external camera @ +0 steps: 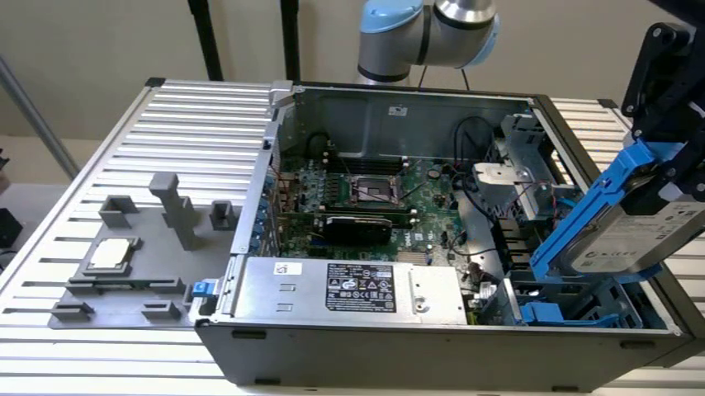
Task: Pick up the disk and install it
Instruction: 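Insert the disk into the insertion slot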
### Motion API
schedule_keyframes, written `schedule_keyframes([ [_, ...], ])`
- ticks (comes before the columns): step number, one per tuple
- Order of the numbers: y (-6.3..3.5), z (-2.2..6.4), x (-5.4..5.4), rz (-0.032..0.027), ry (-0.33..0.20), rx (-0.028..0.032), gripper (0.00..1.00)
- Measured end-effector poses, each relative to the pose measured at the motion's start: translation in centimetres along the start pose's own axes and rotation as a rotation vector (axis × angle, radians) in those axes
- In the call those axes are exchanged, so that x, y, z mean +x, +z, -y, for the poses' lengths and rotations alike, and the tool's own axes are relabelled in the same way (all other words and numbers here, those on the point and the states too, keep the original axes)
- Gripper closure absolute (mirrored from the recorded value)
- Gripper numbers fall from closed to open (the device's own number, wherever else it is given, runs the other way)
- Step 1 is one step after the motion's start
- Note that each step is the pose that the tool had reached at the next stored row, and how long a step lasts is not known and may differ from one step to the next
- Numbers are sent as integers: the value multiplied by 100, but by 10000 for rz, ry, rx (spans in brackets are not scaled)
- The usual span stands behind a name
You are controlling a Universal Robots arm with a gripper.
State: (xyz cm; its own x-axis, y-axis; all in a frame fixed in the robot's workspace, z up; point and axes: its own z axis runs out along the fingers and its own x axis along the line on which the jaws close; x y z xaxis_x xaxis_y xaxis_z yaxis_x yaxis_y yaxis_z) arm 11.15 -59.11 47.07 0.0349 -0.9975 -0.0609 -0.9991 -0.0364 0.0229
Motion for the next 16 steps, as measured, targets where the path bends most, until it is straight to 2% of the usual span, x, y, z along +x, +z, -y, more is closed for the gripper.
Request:
schedule_keyframes([
  [16, 166, -28, 1, 5, 238, 20, 100],
])
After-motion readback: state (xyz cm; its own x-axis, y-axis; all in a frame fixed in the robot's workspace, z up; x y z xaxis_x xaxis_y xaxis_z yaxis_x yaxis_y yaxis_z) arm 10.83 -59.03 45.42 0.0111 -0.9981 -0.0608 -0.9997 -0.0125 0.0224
